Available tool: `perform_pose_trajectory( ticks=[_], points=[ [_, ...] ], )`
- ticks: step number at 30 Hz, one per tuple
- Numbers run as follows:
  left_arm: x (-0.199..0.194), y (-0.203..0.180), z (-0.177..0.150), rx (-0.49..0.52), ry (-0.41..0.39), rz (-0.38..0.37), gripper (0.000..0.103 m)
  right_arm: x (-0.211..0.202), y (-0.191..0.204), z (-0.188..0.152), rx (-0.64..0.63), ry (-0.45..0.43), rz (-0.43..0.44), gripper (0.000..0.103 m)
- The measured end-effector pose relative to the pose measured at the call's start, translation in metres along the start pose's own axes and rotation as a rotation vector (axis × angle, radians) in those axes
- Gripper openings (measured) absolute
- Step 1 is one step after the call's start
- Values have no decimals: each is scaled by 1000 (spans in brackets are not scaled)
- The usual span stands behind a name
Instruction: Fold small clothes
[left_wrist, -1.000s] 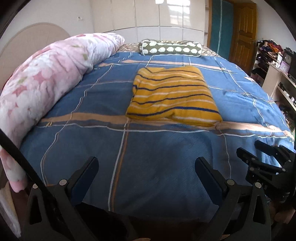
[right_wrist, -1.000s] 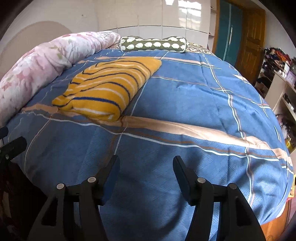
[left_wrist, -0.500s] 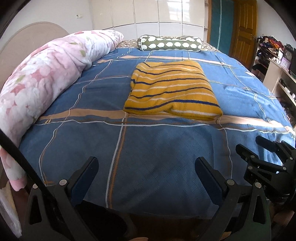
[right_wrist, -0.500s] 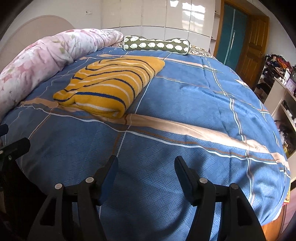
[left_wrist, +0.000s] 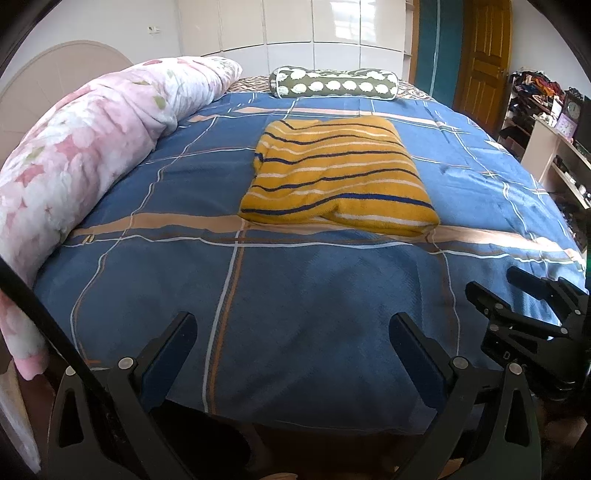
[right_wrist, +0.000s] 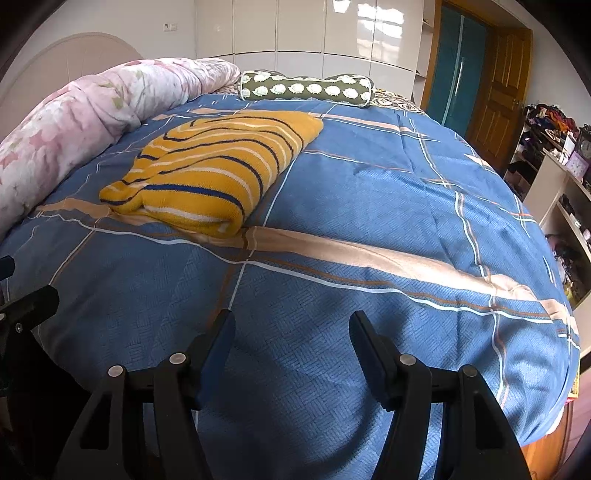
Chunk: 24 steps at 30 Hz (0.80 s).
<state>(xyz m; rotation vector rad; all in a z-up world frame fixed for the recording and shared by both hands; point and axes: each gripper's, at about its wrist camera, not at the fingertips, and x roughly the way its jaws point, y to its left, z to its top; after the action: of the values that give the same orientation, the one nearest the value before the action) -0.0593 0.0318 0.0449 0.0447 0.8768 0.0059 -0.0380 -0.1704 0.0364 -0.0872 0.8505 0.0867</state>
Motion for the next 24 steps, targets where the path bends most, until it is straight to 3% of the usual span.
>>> perform_pose_trajectory(
  ticks=[24],
  points=[
    [7, -4, -5, -1, 30, -26, 103, -1, 2, -2, 4, -14, -23, 71]
  ],
)
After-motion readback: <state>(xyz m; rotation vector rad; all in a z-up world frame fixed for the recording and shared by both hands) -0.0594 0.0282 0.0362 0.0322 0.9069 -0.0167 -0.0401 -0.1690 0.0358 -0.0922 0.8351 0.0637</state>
